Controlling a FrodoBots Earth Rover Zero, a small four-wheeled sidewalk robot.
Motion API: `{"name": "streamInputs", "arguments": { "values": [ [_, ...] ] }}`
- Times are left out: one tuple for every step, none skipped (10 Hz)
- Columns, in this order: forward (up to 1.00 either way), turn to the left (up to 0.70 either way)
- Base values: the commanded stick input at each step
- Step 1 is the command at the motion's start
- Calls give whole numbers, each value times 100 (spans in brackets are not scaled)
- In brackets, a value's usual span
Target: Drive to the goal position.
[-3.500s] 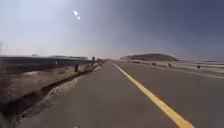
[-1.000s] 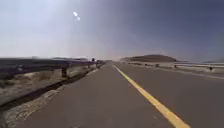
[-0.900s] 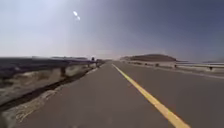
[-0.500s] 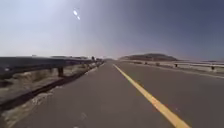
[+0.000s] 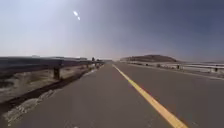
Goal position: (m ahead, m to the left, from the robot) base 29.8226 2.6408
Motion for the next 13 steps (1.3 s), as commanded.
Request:
{"name": "streamInputs", "arguments": {
  "values": [
    [50,0],
    [50,0],
    [50,0],
    [50,0],
    [50,0],
    [50,0],
    [50,0],
    [50,0],
    [50,0],
    [50,0],
    [50,0],
    [50,0],
    [50,0]
  ]
}}
